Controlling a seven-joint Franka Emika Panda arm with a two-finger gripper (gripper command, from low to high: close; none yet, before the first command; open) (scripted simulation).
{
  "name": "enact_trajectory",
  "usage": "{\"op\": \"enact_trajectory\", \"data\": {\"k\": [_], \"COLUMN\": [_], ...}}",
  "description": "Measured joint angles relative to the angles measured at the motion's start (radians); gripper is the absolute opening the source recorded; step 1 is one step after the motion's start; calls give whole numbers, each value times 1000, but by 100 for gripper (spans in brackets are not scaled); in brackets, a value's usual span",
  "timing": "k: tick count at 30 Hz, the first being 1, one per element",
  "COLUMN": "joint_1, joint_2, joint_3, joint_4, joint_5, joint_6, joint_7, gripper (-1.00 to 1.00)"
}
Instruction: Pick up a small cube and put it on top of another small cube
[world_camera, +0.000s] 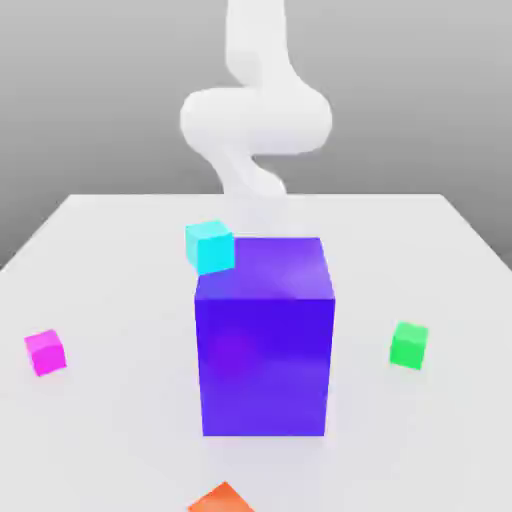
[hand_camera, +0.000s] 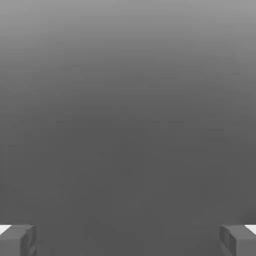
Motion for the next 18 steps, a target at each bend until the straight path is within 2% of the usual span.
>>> {"op": "enact_trajectory", "data": {"k": [11,15,18], "joint_1": [-221,-289,-361], "joint_2": [398,543,657], "joint_3": [-214,-305,-367], "joint_4": [-179,-243,-291], "joint_5": [-50,-24,30], "joint_6": [229,312,374], "joint_7": [25,2,-40], "gripper": [0,0,0]}}
